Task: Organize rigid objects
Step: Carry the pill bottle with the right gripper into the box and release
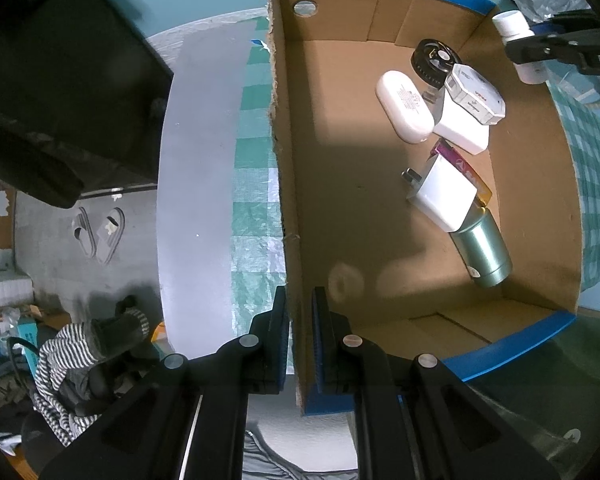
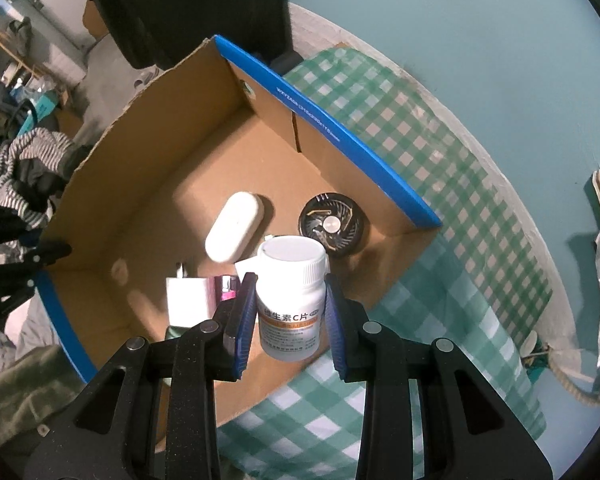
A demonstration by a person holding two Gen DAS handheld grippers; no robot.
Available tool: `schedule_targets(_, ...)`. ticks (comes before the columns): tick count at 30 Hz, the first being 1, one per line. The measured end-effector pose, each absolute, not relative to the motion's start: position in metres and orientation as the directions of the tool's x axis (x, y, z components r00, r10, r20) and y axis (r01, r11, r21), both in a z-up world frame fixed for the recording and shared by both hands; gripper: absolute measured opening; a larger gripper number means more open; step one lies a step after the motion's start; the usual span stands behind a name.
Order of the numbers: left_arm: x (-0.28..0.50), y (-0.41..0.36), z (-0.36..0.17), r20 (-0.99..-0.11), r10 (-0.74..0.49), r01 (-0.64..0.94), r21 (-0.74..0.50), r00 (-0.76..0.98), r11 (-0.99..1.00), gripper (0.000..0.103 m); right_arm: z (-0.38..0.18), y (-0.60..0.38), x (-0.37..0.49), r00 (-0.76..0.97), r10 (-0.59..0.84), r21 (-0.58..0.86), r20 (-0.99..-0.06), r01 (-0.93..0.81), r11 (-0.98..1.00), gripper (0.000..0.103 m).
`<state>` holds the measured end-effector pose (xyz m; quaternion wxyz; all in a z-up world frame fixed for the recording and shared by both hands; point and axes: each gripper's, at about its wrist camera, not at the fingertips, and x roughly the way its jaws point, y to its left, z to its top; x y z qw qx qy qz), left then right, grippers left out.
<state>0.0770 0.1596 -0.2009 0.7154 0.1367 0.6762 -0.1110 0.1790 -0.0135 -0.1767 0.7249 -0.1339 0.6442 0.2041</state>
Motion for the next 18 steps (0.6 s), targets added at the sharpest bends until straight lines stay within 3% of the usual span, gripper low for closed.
schedule_targets(11, 0.085, 0.163, -0.198, -0.998, 0.028, 0.353, 0.049, 0.064, 0.934, 0.010, -0.176, -0.014, 0.188, 0.109, 0.095, 0.036, -0.990, -0.448, 0.893, 0.031)
schedule_targets(18, 0.089, 0.162, -0.196, -0.997, 0.028, 0.357, 0.053, 0.074, 0.933, 0.010, -0.165, -0.020, 0.188, 0.142, 0.081, 0.018, -0.987, -0.399, 0.917, 0.054)
